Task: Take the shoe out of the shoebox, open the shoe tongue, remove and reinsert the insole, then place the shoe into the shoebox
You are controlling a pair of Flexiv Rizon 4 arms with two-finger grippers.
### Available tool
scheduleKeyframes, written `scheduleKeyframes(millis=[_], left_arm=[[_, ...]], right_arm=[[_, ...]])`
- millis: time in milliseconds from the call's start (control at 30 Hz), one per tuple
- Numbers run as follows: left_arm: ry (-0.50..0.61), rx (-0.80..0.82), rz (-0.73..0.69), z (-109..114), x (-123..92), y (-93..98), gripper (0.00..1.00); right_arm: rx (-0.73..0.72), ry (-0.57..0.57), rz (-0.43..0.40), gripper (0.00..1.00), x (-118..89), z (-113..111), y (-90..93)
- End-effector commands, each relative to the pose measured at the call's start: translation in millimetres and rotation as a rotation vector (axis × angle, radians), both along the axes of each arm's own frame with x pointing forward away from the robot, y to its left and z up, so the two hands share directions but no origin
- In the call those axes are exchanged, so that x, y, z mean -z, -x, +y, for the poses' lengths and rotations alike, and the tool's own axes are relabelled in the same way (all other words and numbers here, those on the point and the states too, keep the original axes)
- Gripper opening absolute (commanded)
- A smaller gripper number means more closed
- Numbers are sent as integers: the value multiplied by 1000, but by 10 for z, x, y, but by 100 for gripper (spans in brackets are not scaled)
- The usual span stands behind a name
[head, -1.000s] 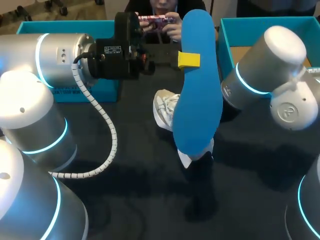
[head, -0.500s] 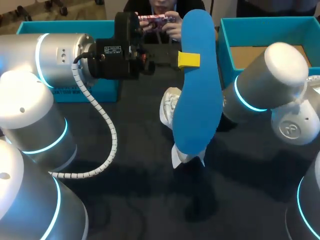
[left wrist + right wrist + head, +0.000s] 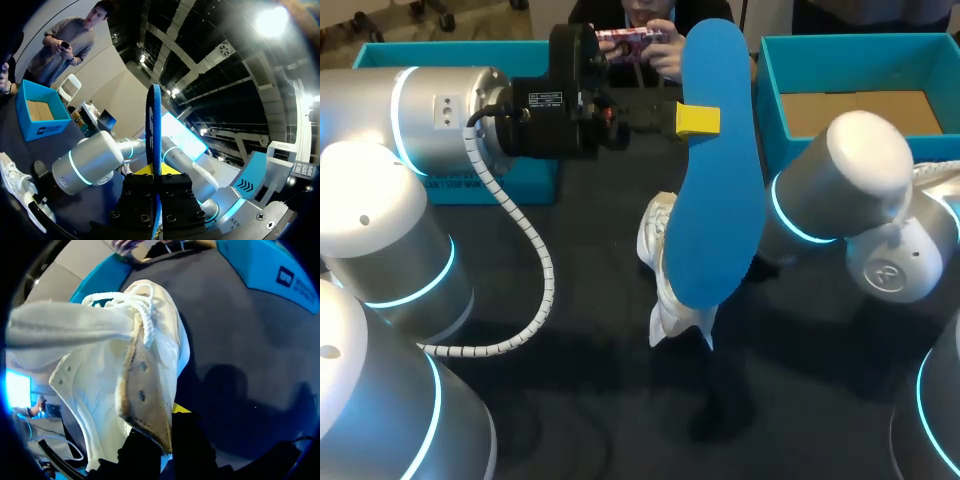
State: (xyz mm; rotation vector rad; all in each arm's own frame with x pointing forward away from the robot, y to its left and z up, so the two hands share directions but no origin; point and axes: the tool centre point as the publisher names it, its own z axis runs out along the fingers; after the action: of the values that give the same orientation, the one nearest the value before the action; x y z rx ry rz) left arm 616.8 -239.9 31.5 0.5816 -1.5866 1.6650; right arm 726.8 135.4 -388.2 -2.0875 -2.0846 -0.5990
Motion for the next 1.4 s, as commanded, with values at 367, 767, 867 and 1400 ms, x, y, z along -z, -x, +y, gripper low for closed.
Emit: scheduleKeyframes(millis=[367, 767, 867, 1400], left_arm=[[3, -1, 0, 4, 6, 4, 0], [3, -1, 0, 4, 6, 4, 0], [3, -1, 0, 4, 6, 4, 0], [3, -1, 0, 4, 6, 4, 0]], right_arm=[[1, 41, 52, 0, 155, 136, 36], [-20, 55, 95, 0, 192, 74, 79], [-38, 64, 99, 0, 169, 51, 88], [-45, 10, 94, 100, 178, 81, 120]])
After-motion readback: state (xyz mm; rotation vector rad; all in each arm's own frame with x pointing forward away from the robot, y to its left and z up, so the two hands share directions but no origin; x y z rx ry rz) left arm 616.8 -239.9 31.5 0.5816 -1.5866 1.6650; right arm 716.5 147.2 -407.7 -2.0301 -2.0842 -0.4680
